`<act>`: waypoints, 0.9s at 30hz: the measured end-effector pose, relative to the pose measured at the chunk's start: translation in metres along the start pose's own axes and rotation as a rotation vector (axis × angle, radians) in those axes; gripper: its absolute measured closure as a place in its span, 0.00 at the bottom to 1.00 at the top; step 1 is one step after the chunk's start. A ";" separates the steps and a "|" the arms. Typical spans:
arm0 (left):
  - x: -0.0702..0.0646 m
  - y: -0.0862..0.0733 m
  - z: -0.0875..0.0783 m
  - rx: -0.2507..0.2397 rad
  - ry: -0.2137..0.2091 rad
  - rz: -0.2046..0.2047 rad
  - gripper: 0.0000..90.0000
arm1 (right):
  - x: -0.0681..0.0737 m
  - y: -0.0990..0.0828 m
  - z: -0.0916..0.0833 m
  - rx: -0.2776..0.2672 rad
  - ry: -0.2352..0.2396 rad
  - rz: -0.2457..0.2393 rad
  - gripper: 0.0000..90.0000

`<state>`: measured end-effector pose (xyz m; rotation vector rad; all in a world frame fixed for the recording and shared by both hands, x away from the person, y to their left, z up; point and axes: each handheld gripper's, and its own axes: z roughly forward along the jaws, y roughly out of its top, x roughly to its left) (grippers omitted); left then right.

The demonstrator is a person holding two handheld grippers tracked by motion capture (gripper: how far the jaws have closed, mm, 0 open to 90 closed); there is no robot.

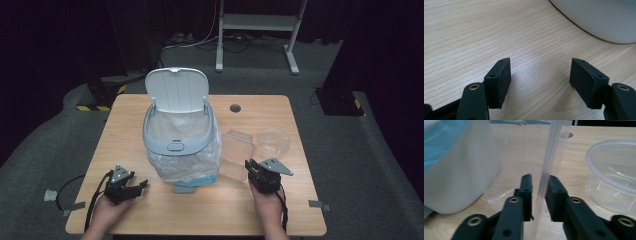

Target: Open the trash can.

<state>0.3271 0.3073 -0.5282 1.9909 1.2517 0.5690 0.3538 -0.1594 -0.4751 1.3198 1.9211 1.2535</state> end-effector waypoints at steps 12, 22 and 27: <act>0.000 0.000 0.000 -0.001 0.000 0.001 0.37 | -0.007 -0.006 -0.021 -0.056 0.001 0.043 0.95; 0.000 0.000 0.000 -0.001 0.000 0.002 0.37 | 0.002 0.003 -0.038 -0.139 -0.028 0.029 0.95; 0.000 0.000 0.000 0.000 -0.002 0.001 0.37 | 0.008 0.015 -0.044 -0.191 -0.054 0.005 0.95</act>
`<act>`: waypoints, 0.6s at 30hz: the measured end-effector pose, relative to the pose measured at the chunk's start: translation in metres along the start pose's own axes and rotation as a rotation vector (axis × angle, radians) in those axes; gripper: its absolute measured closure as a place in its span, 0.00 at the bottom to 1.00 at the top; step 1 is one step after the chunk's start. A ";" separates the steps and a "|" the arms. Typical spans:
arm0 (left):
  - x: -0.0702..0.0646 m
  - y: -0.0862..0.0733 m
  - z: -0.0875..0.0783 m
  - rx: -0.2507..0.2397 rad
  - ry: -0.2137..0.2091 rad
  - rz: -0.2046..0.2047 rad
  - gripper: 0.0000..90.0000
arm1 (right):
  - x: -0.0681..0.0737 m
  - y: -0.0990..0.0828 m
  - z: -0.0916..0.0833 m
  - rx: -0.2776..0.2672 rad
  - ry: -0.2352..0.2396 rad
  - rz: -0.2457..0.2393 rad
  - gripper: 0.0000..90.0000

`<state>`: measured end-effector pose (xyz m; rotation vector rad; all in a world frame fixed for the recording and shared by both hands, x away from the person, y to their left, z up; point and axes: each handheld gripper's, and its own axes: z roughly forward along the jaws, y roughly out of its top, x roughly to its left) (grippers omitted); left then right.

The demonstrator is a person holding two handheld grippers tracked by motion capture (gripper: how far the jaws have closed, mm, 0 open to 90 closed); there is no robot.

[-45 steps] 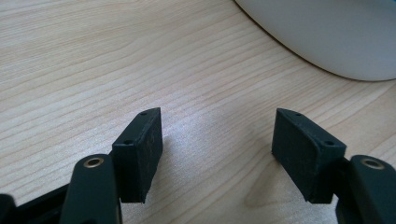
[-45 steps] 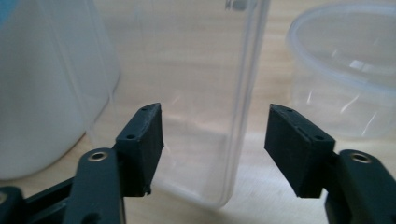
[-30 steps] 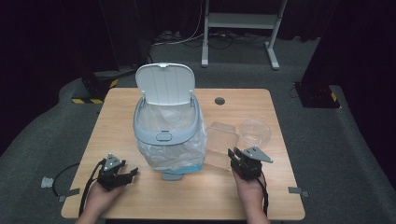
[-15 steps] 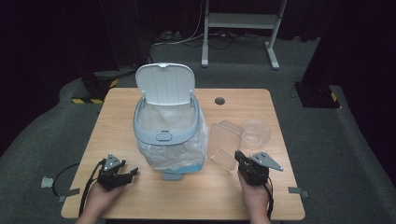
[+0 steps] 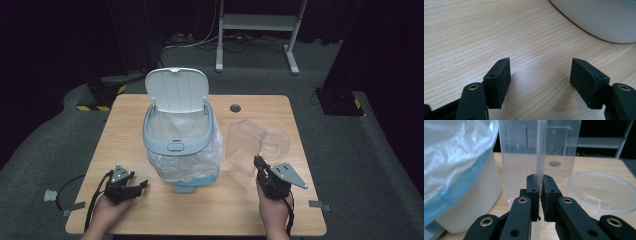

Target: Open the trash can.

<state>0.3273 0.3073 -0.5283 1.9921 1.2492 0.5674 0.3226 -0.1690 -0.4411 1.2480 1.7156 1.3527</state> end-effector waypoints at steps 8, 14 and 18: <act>0.000 0.000 0.000 0.001 -0.003 0.006 0.35 | 0.003 0.018 -0.005 -0.060 -0.012 -0.008 0.95; 0.000 0.000 0.000 0.001 -0.005 0.006 0.35 | 0.005 0.030 -0.009 -0.101 -0.017 -0.009 0.95; 0.000 0.000 0.000 0.001 -0.006 0.007 0.35 | 0.006 0.044 -0.015 -0.151 -0.019 -0.009 0.95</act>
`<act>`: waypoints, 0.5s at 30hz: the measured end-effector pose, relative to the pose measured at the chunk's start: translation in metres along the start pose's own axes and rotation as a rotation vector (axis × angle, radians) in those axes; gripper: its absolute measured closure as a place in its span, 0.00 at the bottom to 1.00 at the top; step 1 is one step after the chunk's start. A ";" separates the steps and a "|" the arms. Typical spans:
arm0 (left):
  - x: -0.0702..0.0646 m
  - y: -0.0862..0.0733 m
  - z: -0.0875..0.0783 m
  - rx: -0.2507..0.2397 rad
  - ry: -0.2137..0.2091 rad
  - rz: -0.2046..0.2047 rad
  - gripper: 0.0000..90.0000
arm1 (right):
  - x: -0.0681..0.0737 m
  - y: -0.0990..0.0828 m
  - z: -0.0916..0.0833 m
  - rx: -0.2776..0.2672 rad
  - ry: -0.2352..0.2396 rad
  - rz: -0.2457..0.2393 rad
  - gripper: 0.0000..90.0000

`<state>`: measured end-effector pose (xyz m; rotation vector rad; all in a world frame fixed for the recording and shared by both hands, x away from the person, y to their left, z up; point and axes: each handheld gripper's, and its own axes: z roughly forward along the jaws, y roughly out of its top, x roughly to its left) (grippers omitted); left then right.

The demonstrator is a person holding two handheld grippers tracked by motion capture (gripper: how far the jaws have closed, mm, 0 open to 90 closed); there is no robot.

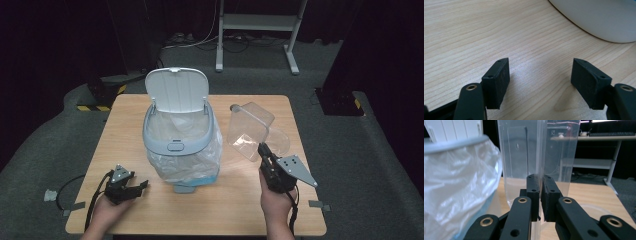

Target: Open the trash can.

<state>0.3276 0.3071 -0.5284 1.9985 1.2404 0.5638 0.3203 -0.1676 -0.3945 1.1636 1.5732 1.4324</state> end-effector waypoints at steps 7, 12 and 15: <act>0.000 0.000 0.000 0.002 0.001 -0.001 0.33 | 0.004 0.018 -0.005 -0.035 0.004 -0.016 0.95; 0.000 0.001 0.001 0.012 0.011 -0.007 0.26 | 0.009 0.033 -0.010 -0.068 0.008 -0.035 0.95; 0.000 0.001 0.002 0.018 0.011 -0.008 0.21 | 0.013 0.042 -0.012 -0.090 0.014 -0.039 0.95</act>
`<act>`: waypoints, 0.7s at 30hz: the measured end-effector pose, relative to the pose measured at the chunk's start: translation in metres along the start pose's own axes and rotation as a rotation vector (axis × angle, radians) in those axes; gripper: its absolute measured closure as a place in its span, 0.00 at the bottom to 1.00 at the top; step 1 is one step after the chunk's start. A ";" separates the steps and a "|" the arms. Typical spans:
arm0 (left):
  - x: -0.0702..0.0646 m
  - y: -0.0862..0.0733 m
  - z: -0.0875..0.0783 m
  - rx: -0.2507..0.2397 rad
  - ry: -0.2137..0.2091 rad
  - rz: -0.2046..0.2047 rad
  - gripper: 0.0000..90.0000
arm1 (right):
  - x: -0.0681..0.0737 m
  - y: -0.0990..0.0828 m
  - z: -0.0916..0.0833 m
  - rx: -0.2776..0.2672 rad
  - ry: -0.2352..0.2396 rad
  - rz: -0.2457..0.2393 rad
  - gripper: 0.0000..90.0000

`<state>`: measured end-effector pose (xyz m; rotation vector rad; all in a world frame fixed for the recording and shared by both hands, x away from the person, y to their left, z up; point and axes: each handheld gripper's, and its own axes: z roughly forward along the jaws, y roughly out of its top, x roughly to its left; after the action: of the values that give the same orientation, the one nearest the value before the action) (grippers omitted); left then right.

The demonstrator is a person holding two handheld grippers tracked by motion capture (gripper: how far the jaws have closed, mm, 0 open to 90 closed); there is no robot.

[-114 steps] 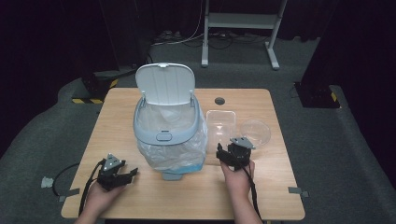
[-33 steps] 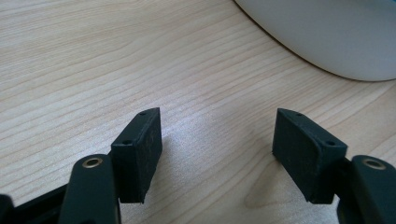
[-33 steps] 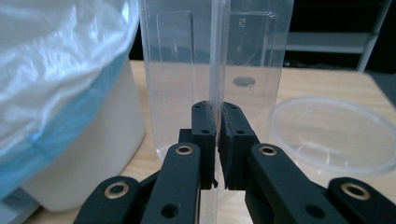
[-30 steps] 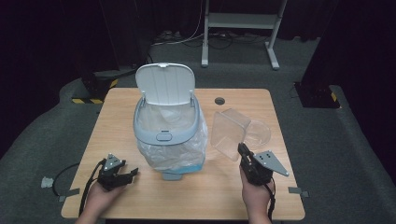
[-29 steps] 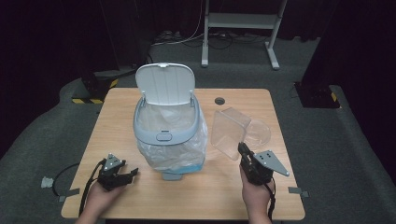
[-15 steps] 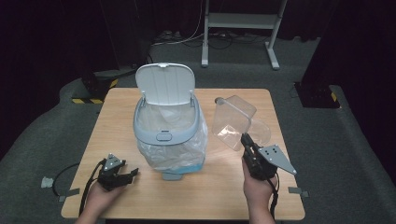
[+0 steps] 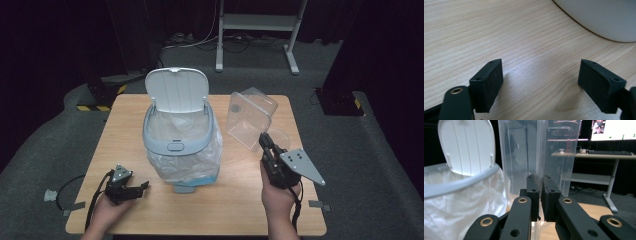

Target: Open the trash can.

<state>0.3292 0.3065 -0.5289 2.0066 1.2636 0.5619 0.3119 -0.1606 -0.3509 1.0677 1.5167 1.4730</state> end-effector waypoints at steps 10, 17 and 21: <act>0.000 0.000 0.001 0.005 -0.003 0.005 0.18 | 0.016 0.036 0.001 -0.080 0.029 -0.021 0.95; 0.000 0.000 0.000 0.007 -0.006 0.007 0.18 | 0.032 0.056 0.004 -0.110 0.071 -0.031 0.95; 0.000 0.000 0.000 0.007 -0.008 0.009 0.18 | 0.043 0.062 0.007 -0.118 0.095 -0.038 0.95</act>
<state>0.3294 0.3064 -0.5290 2.0196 1.2543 0.5537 0.3067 -0.1190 -0.2877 0.9063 1.4866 1.5863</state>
